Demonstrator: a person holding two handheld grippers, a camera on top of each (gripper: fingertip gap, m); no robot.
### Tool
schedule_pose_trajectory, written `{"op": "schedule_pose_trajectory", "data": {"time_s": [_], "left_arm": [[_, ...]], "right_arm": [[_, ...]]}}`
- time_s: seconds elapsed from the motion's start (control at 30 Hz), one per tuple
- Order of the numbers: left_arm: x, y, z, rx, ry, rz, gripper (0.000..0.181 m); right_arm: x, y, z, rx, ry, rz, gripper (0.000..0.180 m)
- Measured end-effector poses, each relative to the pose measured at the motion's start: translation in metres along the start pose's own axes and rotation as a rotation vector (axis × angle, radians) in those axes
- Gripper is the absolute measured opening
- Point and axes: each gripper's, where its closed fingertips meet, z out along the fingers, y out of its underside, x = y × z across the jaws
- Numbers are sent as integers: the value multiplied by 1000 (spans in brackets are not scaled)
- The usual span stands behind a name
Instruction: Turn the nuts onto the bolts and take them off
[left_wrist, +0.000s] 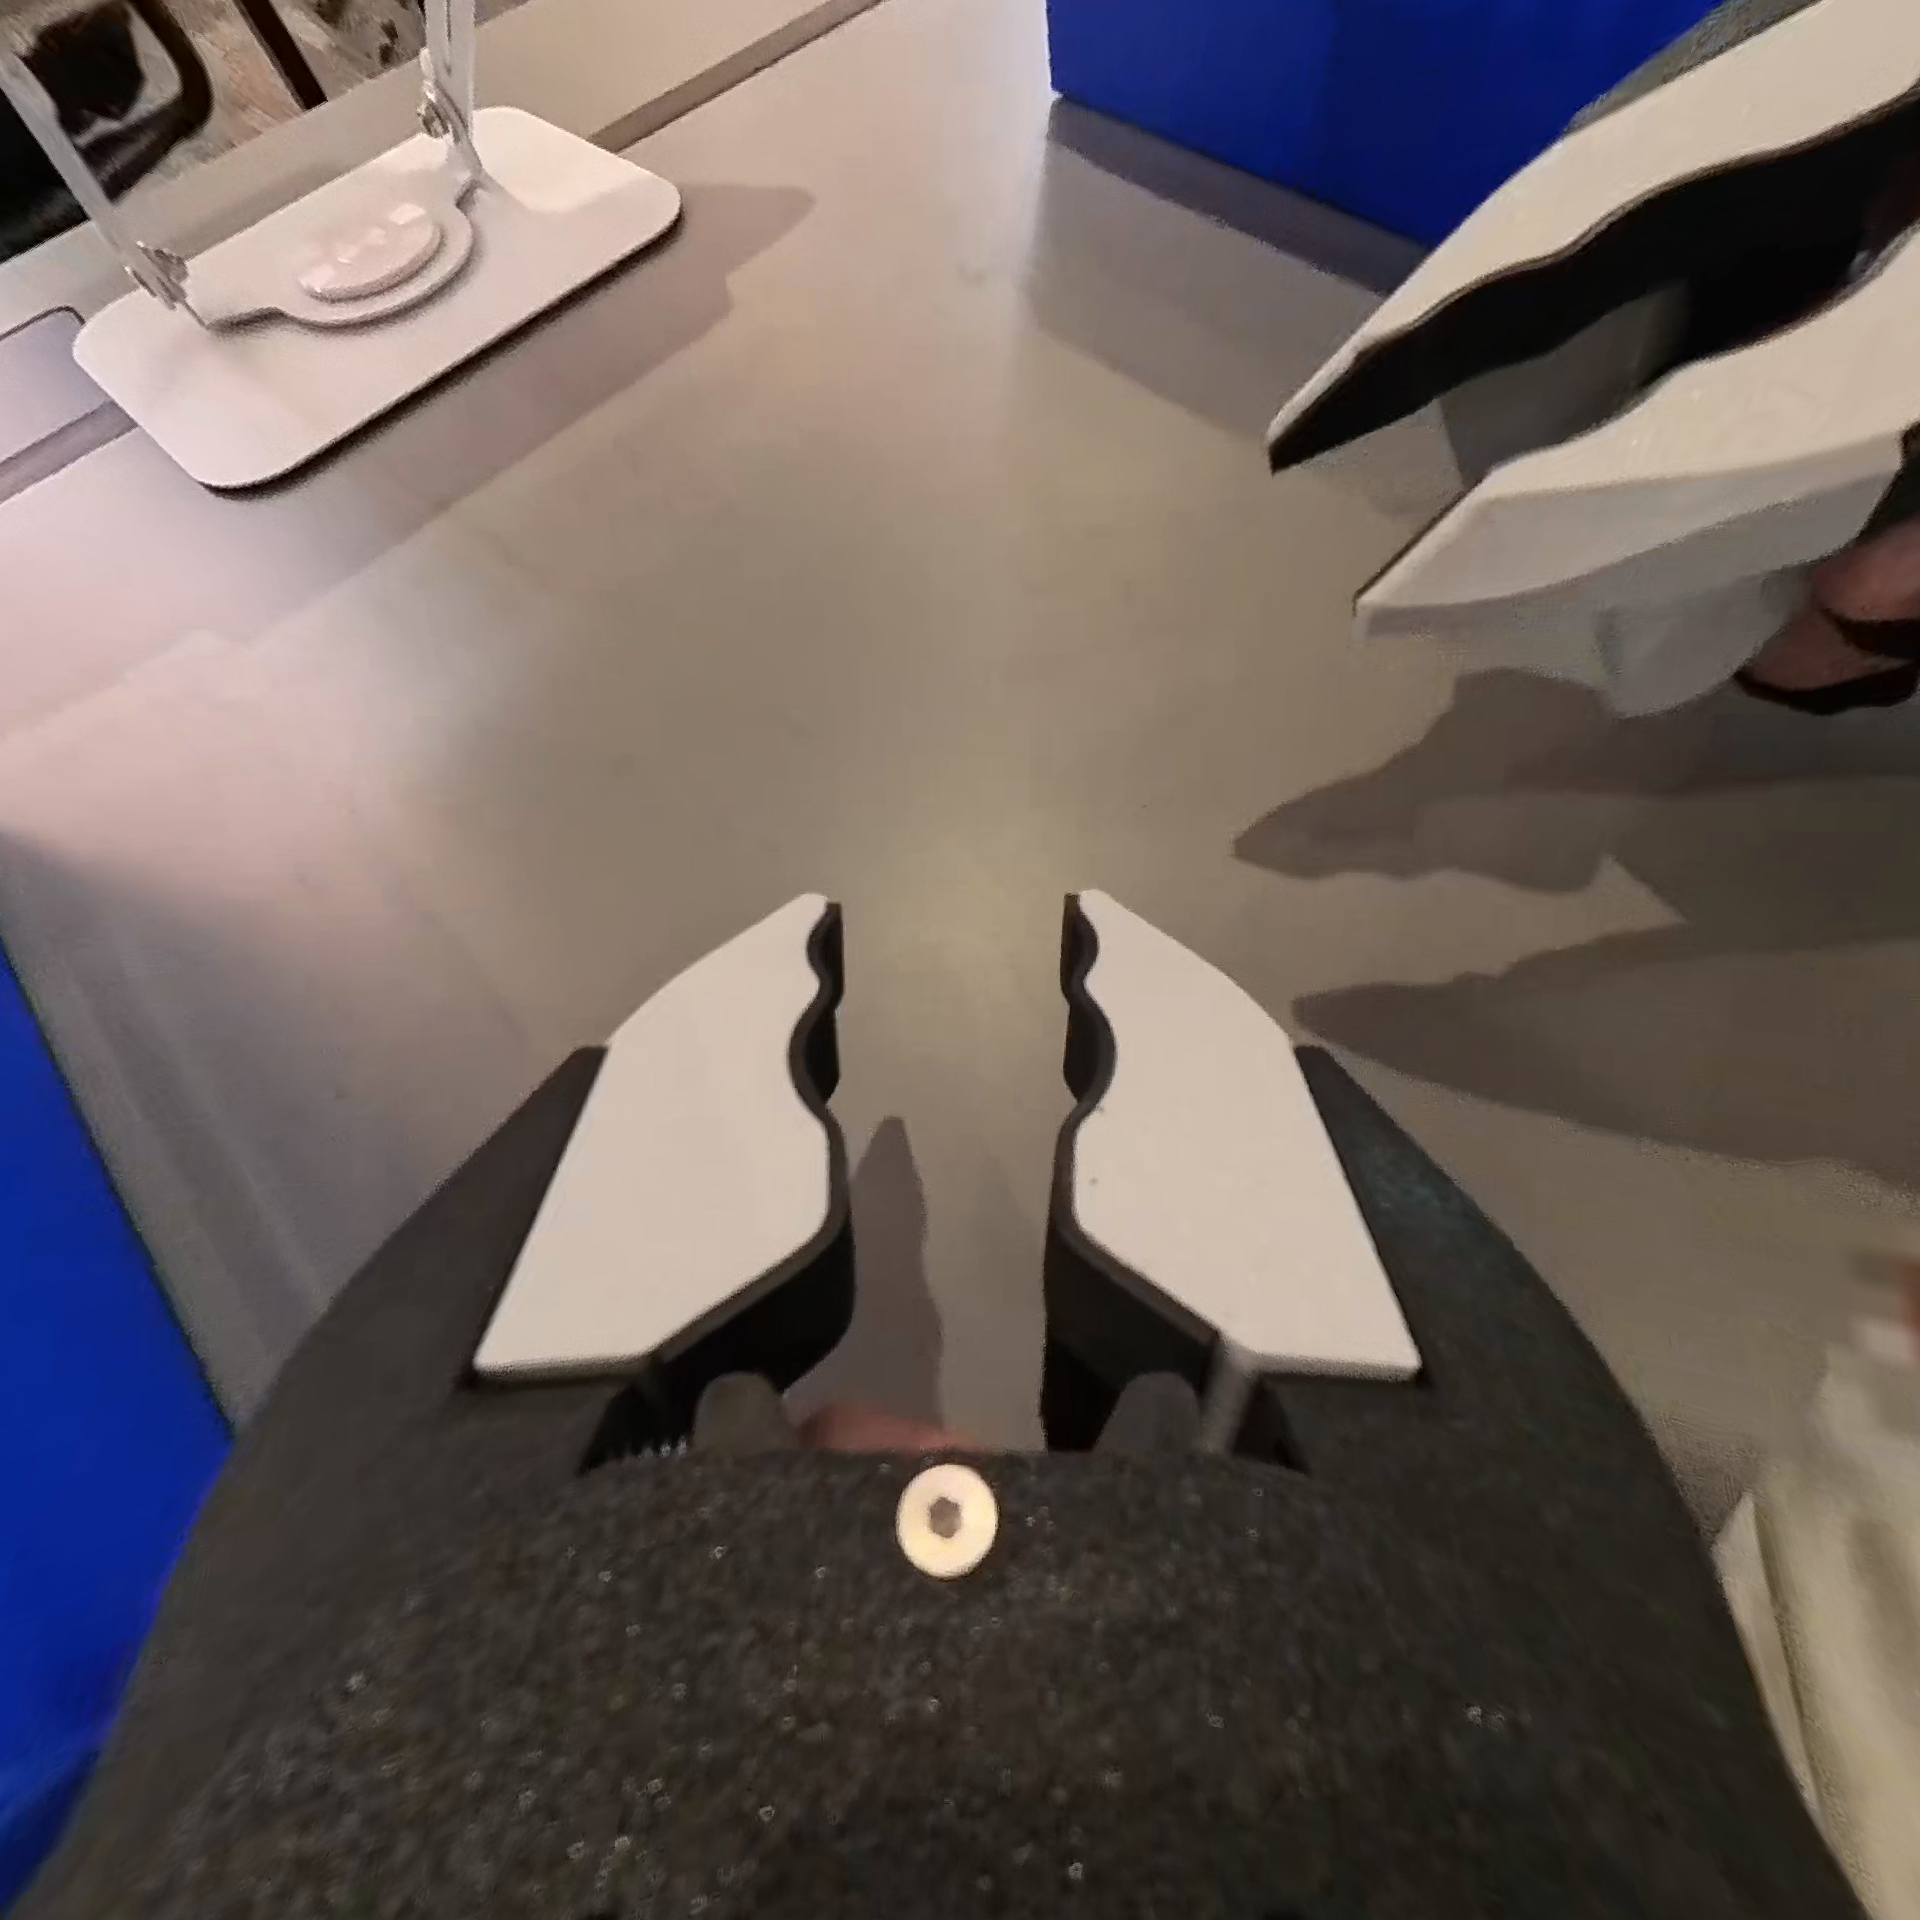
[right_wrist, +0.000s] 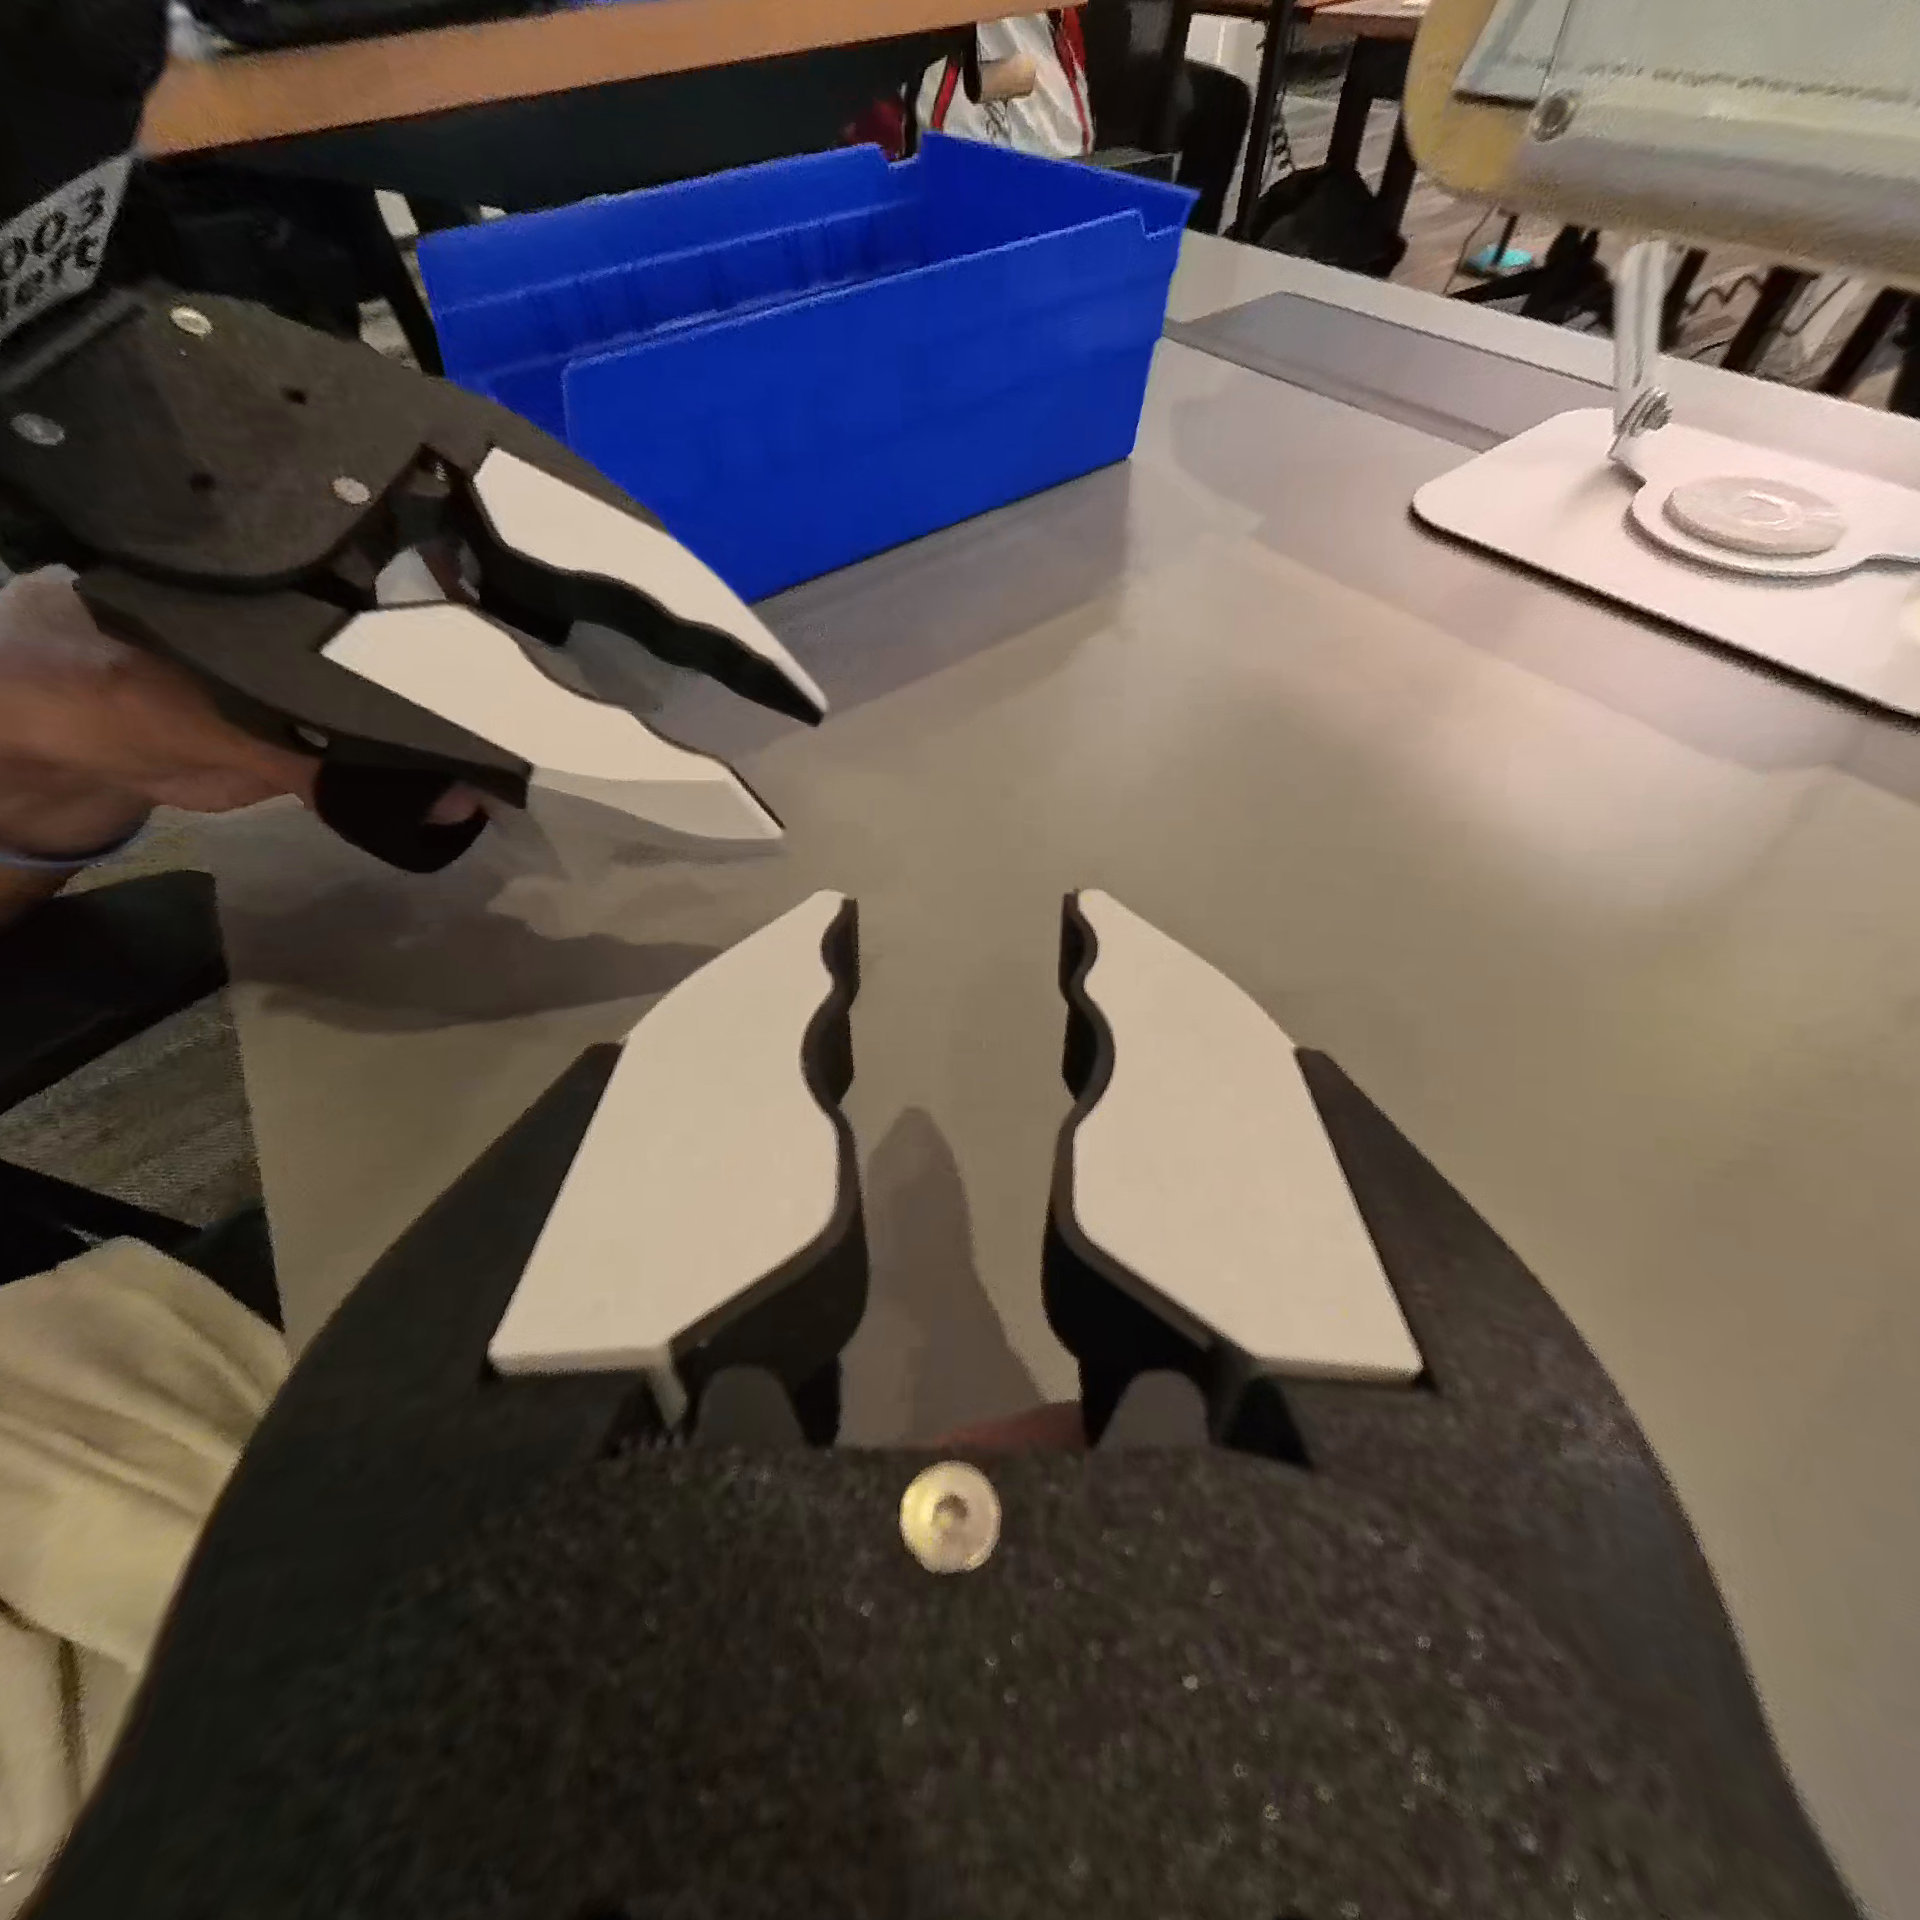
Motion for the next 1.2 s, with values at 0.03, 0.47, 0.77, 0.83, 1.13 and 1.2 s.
{"op": "schedule_pose_trajectory", "data": {"time_s": [0.03,0.47,0.77,0.83,1.13,1.2], "left_arm": [[1,-2,-3,12,3,-5,45],[-216,-53,-129,-137,-424,-313,58],[-273,31,-19,-581,-211,-801,54],[-281,46,-8,-620,-235,-877,51],[-283,66,22,-722,-316,-953,46],[-285,72,22,-759,-349,-934,45]], "right_arm": [[0,1,-1,-8,-10,14,37],[-14,6,15,-109,-135,38,41],[-35,1,17,-127,-182,-16,41],[-38,1,17,-129,-184,-25,41],[-36,9,17,-157,-179,-31,40],[-34,9,17,-157,-180,-25,40]]}}
